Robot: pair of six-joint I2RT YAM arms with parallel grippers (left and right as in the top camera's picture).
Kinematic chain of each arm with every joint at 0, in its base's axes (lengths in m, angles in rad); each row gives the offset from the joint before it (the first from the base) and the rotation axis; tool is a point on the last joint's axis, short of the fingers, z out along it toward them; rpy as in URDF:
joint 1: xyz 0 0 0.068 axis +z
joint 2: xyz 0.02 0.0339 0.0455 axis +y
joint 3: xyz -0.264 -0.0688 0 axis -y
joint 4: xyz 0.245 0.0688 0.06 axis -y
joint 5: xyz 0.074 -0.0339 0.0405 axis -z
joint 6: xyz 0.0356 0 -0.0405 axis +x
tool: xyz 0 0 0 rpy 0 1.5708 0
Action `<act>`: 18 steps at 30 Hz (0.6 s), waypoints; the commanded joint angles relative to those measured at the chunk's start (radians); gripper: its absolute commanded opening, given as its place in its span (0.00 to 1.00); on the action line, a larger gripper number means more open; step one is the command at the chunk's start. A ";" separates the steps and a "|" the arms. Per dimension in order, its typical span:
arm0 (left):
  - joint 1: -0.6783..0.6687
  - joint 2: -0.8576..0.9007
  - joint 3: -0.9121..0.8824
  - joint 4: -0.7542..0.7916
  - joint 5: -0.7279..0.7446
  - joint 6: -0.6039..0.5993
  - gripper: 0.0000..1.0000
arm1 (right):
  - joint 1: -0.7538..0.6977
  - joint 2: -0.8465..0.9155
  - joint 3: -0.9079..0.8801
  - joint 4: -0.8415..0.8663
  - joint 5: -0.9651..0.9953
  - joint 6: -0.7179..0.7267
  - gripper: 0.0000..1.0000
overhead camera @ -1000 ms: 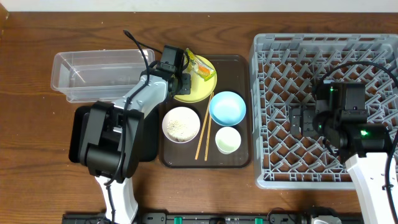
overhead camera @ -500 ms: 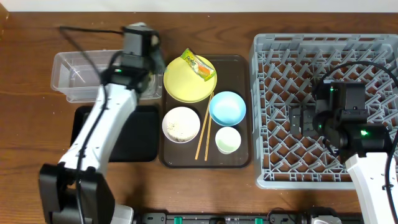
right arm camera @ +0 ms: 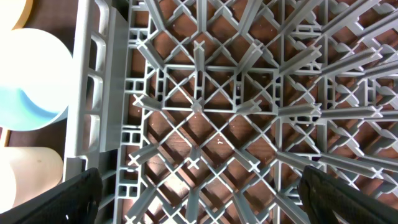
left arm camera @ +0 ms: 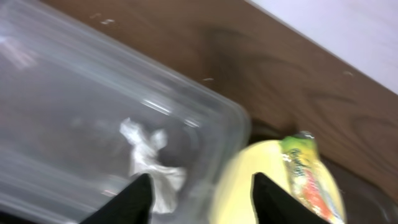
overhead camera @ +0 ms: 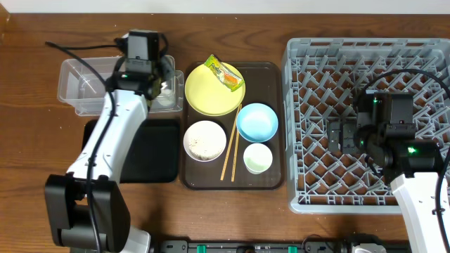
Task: Sort waste into correct bins and load items into the dishwasher rack
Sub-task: 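Lift the tissue with the left gripper and drop it into the clear bin, then grasp the green snack wrapper on the yellow plate with the left gripper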
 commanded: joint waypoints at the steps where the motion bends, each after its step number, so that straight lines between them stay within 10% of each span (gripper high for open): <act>1: -0.063 -0.010 0.000 0.039 0.040 0.087 0.62 | 0.008 -0.001 0.022 0.002 -0.005 0.007 0.99; 12: -0.183 0.202 0.220 0.108 0.040 0.117 0.69 | 0.008 -0.001 0.022 0.002 -0.005 0.008 0.99; 18: -0.219 0.357 0.230 0.186 0.041 -0.054 0.69 | 0.009 0.001 0.022 0.002 -0.006 0.015 0.99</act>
